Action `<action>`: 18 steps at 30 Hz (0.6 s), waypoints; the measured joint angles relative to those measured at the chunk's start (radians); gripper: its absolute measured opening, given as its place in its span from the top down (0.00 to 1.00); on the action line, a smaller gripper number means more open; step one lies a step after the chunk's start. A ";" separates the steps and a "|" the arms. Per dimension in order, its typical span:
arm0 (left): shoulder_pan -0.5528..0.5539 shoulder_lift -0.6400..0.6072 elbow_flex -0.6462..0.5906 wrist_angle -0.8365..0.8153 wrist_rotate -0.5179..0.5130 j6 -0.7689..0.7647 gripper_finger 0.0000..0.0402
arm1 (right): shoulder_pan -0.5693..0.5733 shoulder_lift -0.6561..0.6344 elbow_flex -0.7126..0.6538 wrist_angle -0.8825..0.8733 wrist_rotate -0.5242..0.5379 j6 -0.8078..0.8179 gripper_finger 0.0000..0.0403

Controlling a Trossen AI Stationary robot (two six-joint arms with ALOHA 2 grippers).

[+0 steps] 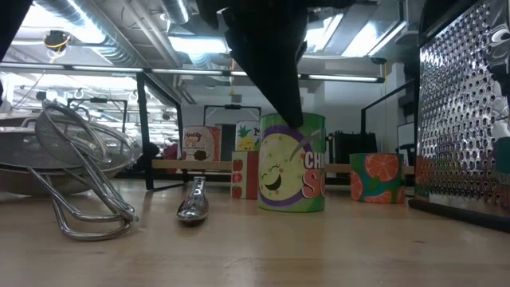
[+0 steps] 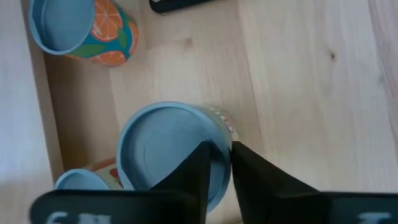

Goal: Pick and place cans onto a shelf
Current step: Put the pink can on the shelf aligned with the other orange can

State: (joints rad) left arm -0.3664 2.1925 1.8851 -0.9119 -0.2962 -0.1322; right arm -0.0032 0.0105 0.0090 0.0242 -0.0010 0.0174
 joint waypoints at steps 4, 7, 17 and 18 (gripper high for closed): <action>-0.001 0.000 0.000 -0.001 0.000 0.000 0.96 | 0.000 0.000 0.000 0.000 0.000 0.000 0.89; 0.000 0.000 0.001 -0.001 0.003 0.001 0.98 | 0.000 0.000 0.000 0.000 0.000 0.000 0.89; 0.000 -0.028 -0.002 -0.022 0.006 0.008 0.99 | 0.000 0.000 0.000 0.000 0.000 0.000 0.89; 0.000 -0.036 -0.002 -0.021 0.007 0.008 0.99 | 0.000 0.000 0.000 0.000 0.000 0.000 0.89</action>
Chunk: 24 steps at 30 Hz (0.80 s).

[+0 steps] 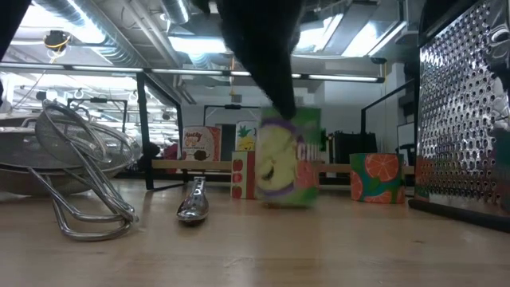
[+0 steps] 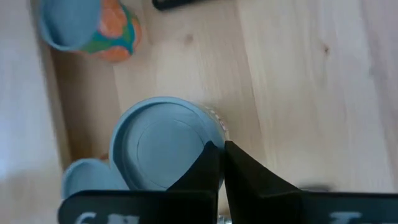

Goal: Pick and place cans onto a shelf
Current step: Put the pink can on the shelf aligned with the other orange can

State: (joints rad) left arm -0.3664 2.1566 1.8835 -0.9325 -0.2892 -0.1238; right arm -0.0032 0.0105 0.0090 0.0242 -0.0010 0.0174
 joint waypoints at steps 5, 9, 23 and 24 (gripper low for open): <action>0.000 -0.044 0.001 -0.002 0.012 0.003 0.99 | 0.000 0.000 0.000 0.000 0.000 0.000 0.89; 0.000 -0.106 0.000 -0.025 0.019 0.004 1.00 | 0.000 0.000 0.000 0.004 0.000 0.000 0.89; 0.089 -0.373 0.001 -0.135 -0.050 0.226 1.00 | 0.000 0.002 0.000 -0.001 -0.019 0.000 0.89; 0.104 -0.397 0.001 -0.156 -0.056 0.244 1.00 | 0.000 0.002 0.000 0.000 -0.019 0.000 0.89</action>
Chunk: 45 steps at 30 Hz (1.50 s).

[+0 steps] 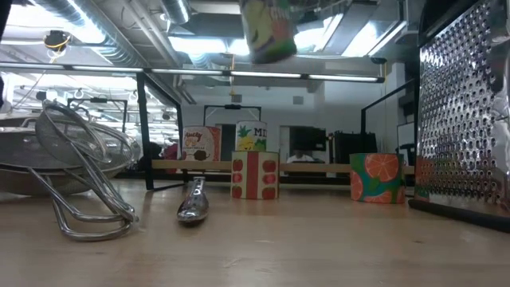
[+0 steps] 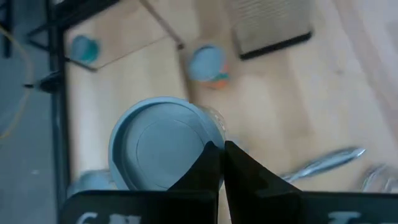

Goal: Pick and place cans onto a shelf
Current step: Put the pink can on the shelf aligned with the other orange can

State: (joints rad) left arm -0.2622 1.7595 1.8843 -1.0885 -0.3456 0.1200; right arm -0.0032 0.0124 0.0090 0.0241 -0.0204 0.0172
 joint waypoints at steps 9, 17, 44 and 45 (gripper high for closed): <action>0.202 -0.160 0.000 -0.117 -0.025 0.173 1.00 | 0.000 0.000 0.000 -0.002 0.001 0.000 0.89; 0.466 -0.176 -0.005 -0.194 0.165 0.308 1.00 | 0.000 0.000 0.000 -0.002 0.000 0.000 0.89; 0.734 -0.166 -0.569 0.221 0.419 0.519 1.00 | 0.000 0.000 0.000 -0.001 0.001 0.000 0.89; 0.731 -0.166 -0.577 0.227 0.419 0.519 1.00 | 0.000 0.000 0.000 -0.001 0.001 0.000 0.89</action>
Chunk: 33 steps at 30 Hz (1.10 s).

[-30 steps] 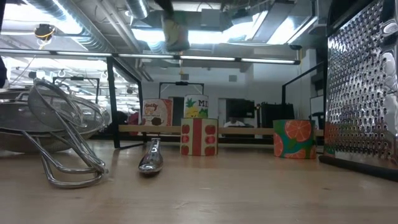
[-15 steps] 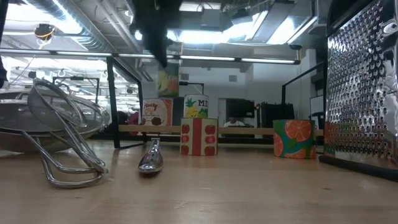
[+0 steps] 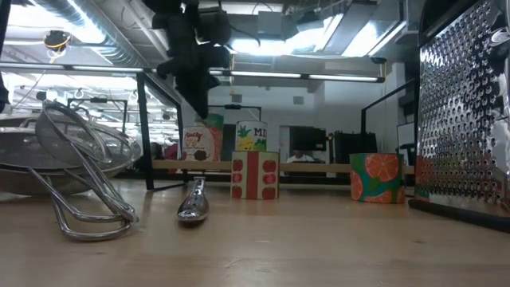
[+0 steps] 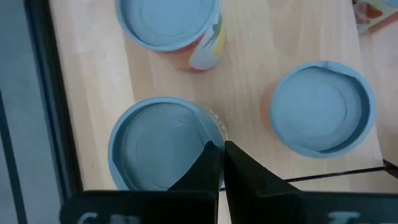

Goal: Pick and place cans onto a shelf
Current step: Put the pink can on the shelf aligned with the other orange can

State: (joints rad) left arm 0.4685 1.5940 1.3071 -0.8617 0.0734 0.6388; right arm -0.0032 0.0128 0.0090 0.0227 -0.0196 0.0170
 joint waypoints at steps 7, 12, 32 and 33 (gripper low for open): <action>-0.014 -0.002 -0.056 0.043 -0.002 -0.001 1.00 | 0.000 0.000 0.000 0.000 0.000 0.000 0.89; -0.014 -0.002 -0.058 0.048 -0.003 -0.001 0.98 | 0.000 0.000 0.000 0.000 0.000 0.000 0.89; -0.014 -0.002 -0.059 0.048 -0.003 0.000 0.83 | 0.000 0.000 0.000 0.000 0.000 0.000 0.89; -0.014 -0.002 -0.059 0.048 -0.003 0.000 0.83 | 0.000 0.000 0.000 0.000 0.000 0.000 0.89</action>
State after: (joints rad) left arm 0.4545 1.5921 1.2480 -0.8135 0.0700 0.6384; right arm -0.0032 0.0128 0.0090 0.0227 -0.0193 0.0170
